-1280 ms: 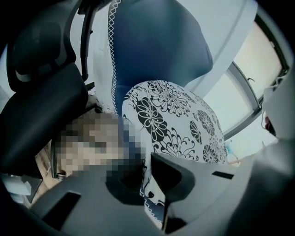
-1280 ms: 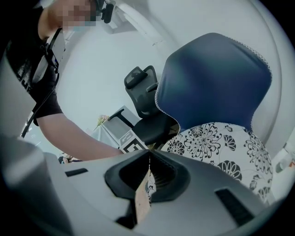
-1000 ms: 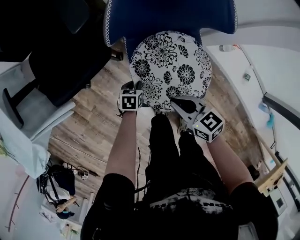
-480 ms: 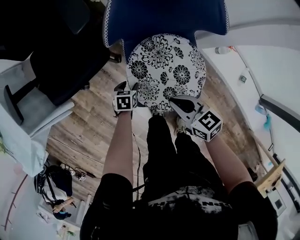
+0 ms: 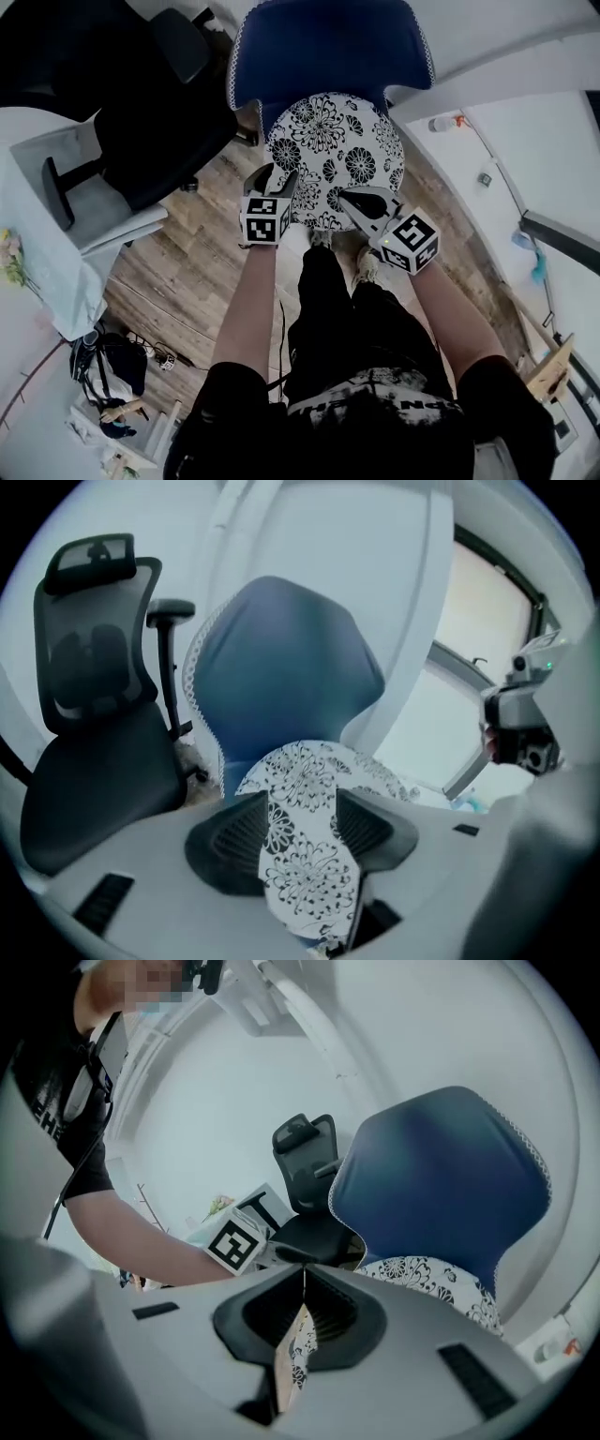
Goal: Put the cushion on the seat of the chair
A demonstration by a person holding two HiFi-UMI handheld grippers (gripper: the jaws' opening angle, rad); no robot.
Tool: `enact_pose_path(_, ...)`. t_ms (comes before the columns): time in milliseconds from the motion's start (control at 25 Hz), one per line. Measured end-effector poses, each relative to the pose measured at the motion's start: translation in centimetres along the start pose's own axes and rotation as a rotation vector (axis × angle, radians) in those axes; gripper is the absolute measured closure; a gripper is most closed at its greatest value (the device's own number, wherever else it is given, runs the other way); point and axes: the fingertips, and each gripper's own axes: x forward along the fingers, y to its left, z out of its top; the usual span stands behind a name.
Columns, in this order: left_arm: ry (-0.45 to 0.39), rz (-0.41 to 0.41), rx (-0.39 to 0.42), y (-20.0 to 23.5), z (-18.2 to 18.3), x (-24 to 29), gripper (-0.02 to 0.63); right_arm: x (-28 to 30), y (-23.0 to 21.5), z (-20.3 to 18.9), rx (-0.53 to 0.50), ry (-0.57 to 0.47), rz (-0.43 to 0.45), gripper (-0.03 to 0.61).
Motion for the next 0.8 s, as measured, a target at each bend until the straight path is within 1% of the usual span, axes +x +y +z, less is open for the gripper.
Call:
enact_pose_path(80,-0.064,-0.017,0.001,-2.0,2.9,-2.0,0.385,-1.3,0.4,1.0,-0.016,-0.010,0.002,0.558)
enact_pose_path(280,-0.193,-0.049,0.022,-6.3,9.1,-6.7,0.493,-5.3,0.9,4.1,-0.060,-0.042,-0.015,0.558)
enact_pose_path(400,-0.239,-0.078,0.060,-9.6,11.8,-9.6,0.557,-8.0,1.4,5.8,-0.079,-0.070,-0.036,0.558)
enact_pose_path(440,-0.253,-0.086,0.078,-10.7,12.6,-10.4,0.569,-8.9,1.4,6.4,-0.089,-0.080,-0.043,0.558)
enact_pose_path(520,-0.283,-0.103,0.103,-13.1,14.3,-11.8,0.586,-10.8,1.3,7.4,-0.115,-0.098,-0.058,0.558)
enact_pose_path(680,-0.300,-0.146,0.078,-17.8,15.2,-14.7,0.597,-15.2,2.2,8.3,-0.136,-0.120,-0.082,0.559)
enact_pose_path(800,-0.312,-0.154,0.097,-19.8,16.2,-16.4,0.598,-17.4,2.6,10.1,-0.157,-0.152,-0.087,0.560)
